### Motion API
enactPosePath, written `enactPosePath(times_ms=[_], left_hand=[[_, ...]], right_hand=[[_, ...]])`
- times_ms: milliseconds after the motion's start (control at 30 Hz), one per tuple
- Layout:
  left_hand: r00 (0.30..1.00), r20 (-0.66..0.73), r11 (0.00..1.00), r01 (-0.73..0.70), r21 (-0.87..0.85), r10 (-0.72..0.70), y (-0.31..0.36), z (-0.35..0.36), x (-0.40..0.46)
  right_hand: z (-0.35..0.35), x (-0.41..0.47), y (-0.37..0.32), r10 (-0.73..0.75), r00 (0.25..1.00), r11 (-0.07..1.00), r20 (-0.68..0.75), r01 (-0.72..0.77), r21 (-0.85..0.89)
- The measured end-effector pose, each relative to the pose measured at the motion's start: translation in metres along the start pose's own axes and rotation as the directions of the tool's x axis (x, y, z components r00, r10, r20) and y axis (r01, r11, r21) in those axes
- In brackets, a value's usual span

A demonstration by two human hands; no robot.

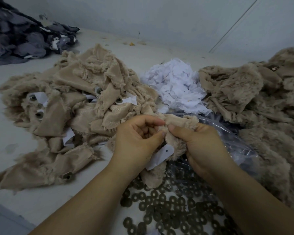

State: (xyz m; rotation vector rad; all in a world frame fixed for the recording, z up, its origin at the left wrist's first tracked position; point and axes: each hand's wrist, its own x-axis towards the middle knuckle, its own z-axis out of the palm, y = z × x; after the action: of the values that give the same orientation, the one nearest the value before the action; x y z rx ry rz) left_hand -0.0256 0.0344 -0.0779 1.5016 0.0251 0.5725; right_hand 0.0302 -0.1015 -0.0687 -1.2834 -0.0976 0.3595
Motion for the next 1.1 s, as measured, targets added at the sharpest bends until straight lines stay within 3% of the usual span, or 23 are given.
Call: enactPosePath(times_ms=[400, 567, 933, 1100], left_hand=[[0.997, -0.008, 0.992, 0.074, -0.099, -0.075, -0.0008, -0.0038, 0.0021], [0.999, 0.0, 0.999, 0.043, -0.03, -0.043, 0.0006, -0.0035, 0.0006], [0.988, -0.009, 0.96, -0.149, 0.238, 0.155, 0.0002, -0.0002, -0.0022], [0.999, -0.019, 0.981, -0.028, 0.19, 0.032, -0.0019, -0.0004, -0.0016]], right_hand=[[0.0025, -0.002, -0.0026, 0.003, 0.995, 0.999, 0.098, -0.008, 0.042], [0.0006, -0.0007, 0.0005, 0.001, 0.996, 0.999, 0.088, -0.005, 0.043], [-0.0033, 0.0018, 0.0032, -0.117, 0.993, 0.972, 0.025, 0.119, -0.202], [-0.0016, 0.0002, 0.0038, -0.164, 0.986, 0.929, -0.032, 0.143, -0.341]])
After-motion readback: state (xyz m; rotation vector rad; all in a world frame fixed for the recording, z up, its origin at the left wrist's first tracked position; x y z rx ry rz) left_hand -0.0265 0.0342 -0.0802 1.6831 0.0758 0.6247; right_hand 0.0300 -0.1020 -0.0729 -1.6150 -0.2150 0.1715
